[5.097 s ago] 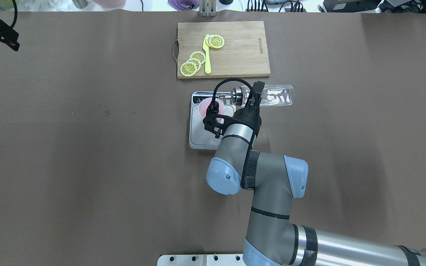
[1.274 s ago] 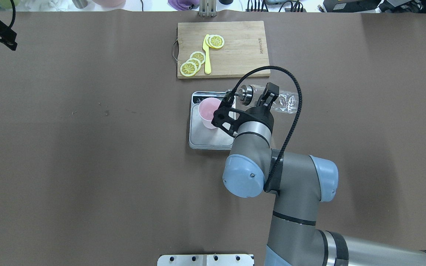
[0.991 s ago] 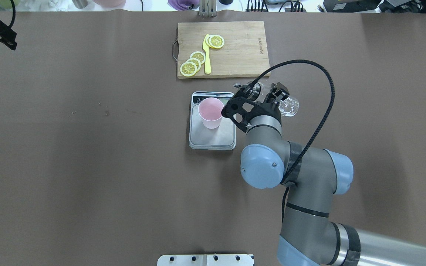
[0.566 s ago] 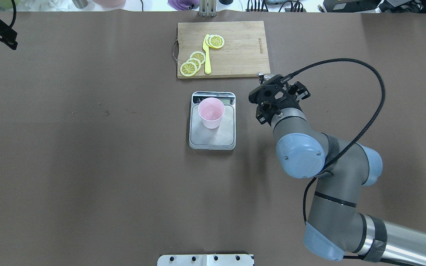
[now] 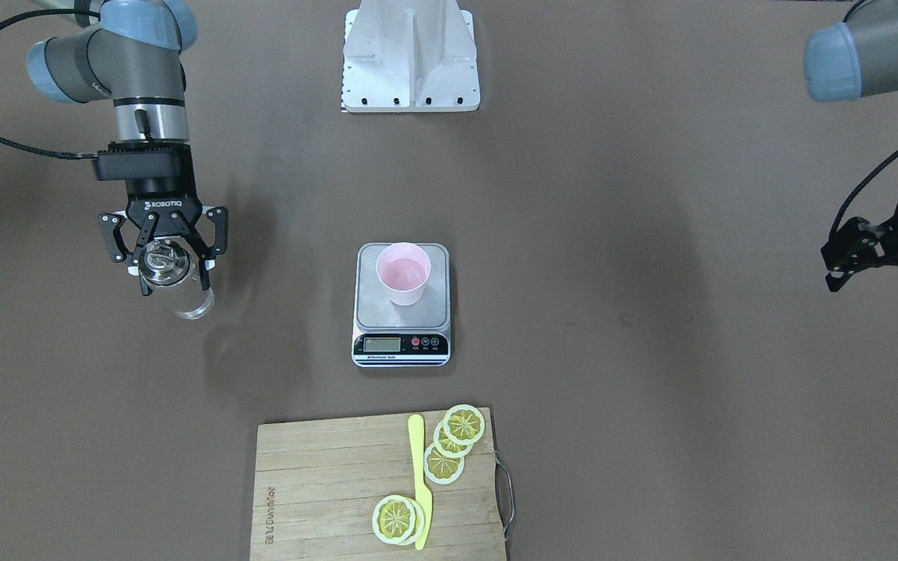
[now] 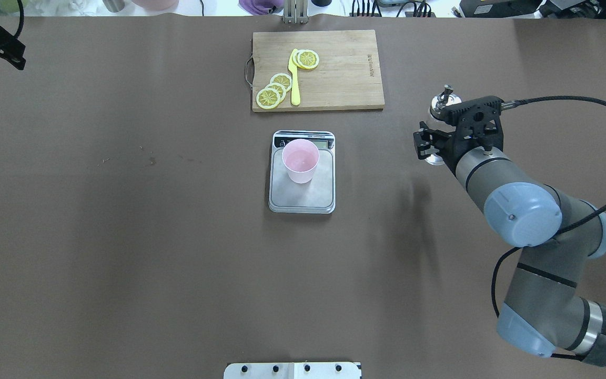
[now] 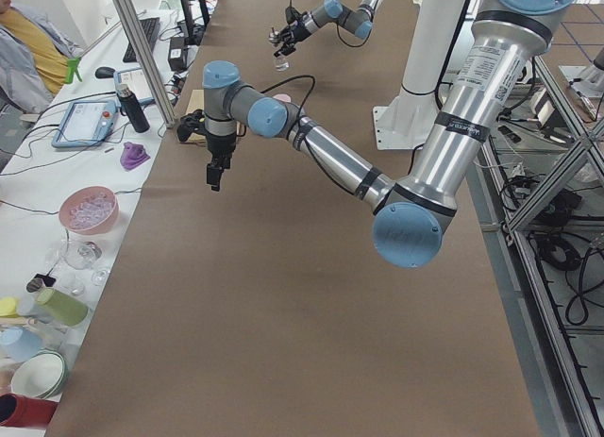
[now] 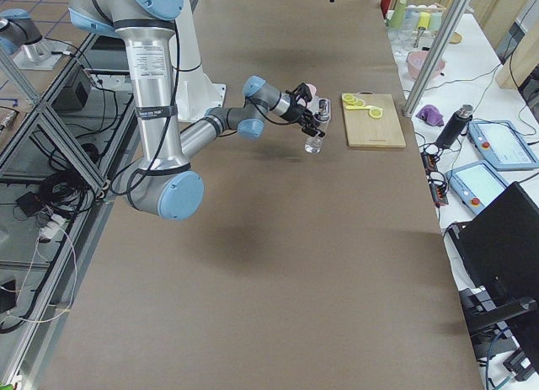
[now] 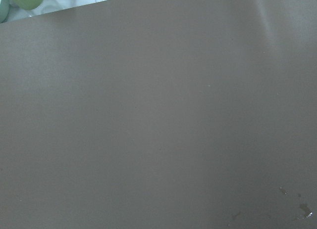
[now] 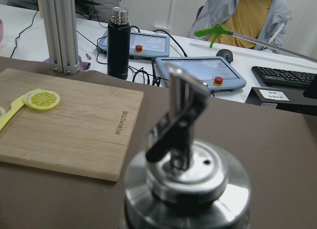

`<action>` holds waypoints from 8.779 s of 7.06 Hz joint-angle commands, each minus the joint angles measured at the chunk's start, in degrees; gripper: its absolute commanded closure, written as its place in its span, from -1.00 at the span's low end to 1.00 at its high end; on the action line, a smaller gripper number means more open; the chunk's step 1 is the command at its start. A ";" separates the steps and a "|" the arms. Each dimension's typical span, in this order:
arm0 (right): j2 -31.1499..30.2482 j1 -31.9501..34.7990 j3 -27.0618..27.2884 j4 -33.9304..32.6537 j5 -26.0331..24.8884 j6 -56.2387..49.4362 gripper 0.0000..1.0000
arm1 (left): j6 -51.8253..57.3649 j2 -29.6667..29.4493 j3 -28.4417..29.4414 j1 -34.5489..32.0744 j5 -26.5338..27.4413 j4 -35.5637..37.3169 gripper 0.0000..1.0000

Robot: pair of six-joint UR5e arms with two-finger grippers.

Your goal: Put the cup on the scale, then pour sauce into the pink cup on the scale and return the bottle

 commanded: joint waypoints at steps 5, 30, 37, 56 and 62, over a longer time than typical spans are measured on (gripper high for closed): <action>-8.77 0.21 -0.79 1.24 -1.41 16.40 1.00 | -0.07 -0.35 -0.31 0.00 0.00 0.18 -0.96; -24.32 -10.08 11.69 1.42 -3.28 17.55 -1.00 | -0.07 -2.90 -2.33 0.09 0.26 6.85 -0.96; -29.71 15.22 -12.86 36.18 32.84 -7.19 -1.00 | -0.86 -3.16 -2.50 0.17 0.44 7.12 -0.96; -4.12 63.75 -25.93 -13.60 80.04 -43.90 -1.00 | 26.76 8.17 21.48 -19.86 -11.42 -2.55 -0.96; -4.56 59.35 -19.87 -28.88 75.84 -47.73 -1.00 | 15.49 12.13 18.07 -19.78 -11.60 -3.08 -0.96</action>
